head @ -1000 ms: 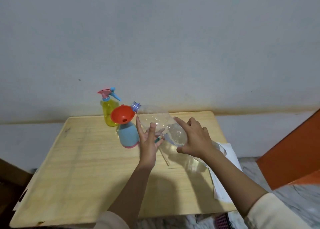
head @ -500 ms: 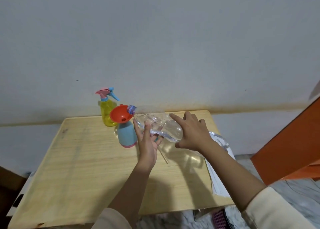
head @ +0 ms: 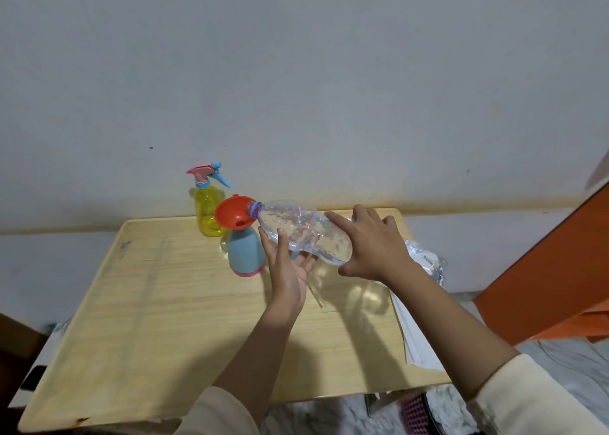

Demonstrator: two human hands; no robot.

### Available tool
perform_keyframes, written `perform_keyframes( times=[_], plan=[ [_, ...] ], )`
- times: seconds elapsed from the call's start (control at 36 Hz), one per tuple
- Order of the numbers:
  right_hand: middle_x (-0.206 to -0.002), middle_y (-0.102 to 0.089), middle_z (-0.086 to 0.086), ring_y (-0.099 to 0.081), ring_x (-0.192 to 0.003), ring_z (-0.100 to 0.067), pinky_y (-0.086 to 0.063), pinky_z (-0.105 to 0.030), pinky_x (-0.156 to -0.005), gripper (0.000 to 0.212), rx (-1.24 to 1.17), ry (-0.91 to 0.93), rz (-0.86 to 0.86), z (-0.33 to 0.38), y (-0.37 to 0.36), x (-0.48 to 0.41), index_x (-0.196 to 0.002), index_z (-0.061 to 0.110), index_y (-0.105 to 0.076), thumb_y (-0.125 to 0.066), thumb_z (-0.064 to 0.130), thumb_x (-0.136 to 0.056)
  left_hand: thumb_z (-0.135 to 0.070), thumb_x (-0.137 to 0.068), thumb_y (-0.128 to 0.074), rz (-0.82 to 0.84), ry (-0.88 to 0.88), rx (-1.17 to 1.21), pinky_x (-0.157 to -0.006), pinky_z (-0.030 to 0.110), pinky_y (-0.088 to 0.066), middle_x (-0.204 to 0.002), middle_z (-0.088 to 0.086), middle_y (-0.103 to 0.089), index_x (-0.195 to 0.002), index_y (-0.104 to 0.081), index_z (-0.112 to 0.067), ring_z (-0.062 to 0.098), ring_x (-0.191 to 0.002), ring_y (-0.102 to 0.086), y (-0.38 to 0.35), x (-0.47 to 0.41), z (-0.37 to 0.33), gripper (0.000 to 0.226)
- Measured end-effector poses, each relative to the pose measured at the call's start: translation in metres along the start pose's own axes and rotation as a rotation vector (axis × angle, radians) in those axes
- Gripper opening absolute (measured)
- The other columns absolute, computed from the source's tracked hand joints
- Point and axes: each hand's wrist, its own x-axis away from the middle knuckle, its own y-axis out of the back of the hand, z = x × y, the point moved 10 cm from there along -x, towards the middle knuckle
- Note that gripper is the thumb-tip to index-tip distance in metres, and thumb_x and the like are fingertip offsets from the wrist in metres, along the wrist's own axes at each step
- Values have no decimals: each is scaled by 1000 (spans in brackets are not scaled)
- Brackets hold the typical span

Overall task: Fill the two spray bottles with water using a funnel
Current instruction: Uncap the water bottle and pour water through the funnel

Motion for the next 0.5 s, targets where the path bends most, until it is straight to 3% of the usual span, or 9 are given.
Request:
perform_keyframes(
  times=[0.14,0.36,0.5],
  plan=[
    [-118,-40,-3,-42,-109,-24,-30,-36,-80,92,21,0,-3,1,4,1,-142,40,-23,-69,42,-63,-38,-96,-48,16,6,-1,-96,50,-46,-138,14,-52,-146,-15,-47,28,-105,-67,-2,0,0,60],
    [-118,-39,-2,-42,-108,-23,-31,-36,-82,92,35,0,3,2,8,3,-142,41,-22,-69,42,-62,-36,-97,-47,27,15,41,-83,43,-53,-119,9,-66,-146,-15,-45,28,-99,-69,-4,-1,1,60],
    [-119,-39,-2,-41,-110,-23,-32,-37,-85,91,47,-2,5,1,11,4,-143,41,-22,-68,43,-64,-37,-96,-48,52,33,57,-88,46,-51,-127,16,-61,-146,-13,-46,33,-104,-67,-8,1,3,62]
  ],
)
